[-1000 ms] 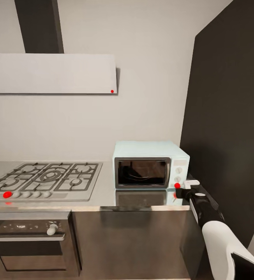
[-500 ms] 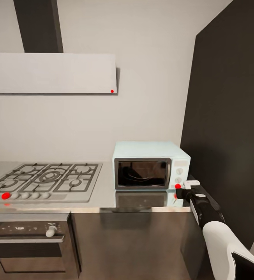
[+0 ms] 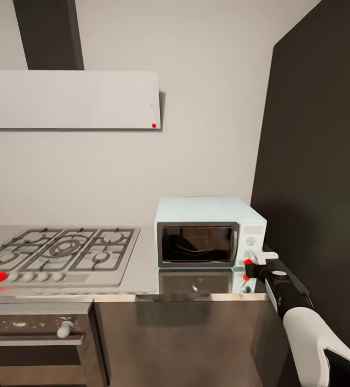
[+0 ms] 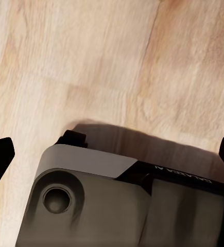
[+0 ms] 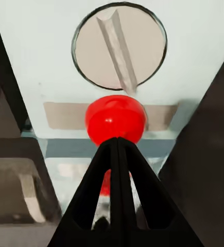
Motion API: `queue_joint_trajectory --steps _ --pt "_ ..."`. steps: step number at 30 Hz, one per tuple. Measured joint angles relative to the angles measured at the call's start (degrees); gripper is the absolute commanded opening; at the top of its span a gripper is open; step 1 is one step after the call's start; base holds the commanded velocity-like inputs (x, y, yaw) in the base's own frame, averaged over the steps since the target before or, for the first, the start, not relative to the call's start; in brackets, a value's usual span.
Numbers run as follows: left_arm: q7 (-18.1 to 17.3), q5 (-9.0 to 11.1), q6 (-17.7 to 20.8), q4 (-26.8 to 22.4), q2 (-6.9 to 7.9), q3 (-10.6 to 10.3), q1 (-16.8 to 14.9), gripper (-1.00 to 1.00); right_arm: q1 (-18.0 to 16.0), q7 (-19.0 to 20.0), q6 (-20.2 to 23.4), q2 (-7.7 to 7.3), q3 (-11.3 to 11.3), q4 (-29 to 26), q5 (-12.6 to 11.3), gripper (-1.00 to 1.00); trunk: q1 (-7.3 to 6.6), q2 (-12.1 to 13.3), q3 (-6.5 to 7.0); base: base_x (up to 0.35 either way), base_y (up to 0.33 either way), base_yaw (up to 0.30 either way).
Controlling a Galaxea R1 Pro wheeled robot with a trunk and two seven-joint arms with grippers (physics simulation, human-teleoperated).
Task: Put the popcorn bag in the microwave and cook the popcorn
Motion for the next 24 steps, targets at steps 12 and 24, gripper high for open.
queue_joint_trajectory --steps 12,24 --pt "0.0 0.0 0.0 0.0 0.0 0.0 0.0 1.0 0.0 -1.4 -3.6 -1.0 0.2 2.6 0.1 -1.0 0.0 0.0 0.0 0.106 0.0 0.0" --pt "0.0 0.0 0.0 0.0 0.0 0.0 0.0 1.0 1.1 -2.2 -3.9 -1.11 0.2 4.8 0.2 -1.0 -1.12 0.0 -0.01 0.106 0.0 0.0"
